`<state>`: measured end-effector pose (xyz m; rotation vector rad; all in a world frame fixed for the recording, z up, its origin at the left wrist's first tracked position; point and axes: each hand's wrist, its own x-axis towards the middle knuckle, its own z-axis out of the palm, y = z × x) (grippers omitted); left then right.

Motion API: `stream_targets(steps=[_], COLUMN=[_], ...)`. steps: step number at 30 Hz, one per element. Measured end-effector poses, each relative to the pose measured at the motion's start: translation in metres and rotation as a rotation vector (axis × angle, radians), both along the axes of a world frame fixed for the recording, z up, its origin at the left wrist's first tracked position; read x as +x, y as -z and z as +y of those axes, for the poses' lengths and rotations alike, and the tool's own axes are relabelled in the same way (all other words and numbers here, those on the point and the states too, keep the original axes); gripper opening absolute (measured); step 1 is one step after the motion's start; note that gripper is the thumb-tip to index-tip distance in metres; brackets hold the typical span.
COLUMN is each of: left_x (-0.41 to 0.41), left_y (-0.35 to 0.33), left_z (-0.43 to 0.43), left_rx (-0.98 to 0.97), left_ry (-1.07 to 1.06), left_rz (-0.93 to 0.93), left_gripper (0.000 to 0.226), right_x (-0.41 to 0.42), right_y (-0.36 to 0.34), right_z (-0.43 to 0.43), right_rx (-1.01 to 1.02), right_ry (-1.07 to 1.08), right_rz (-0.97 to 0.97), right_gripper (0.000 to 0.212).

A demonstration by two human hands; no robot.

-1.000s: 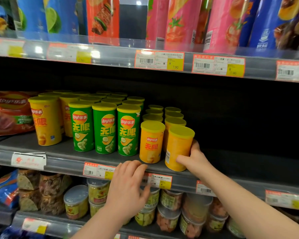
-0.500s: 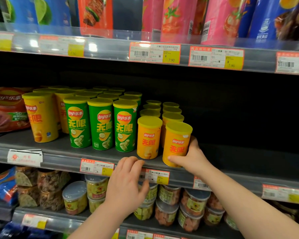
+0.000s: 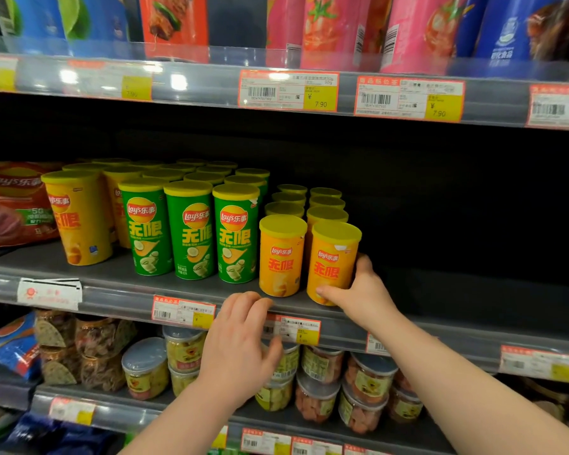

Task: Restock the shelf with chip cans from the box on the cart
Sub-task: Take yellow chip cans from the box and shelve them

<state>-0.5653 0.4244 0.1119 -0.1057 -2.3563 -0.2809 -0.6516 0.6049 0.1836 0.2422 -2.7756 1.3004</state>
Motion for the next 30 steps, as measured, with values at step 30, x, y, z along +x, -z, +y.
stream_targets(steps=[30], left_x=[0.049], left_y=[0.031], left_z=[0.011], left_rx=[-0.186], left_ry=[-0.183], left_rz=[-0.315], left_gripper=[0.049], right_x=[0.059], right_y=[0.058], right_z=[-0.013], right_rx=[0.693], right_ry=[-0.805], right_rz=[0.402], right_gripper=[0.040])
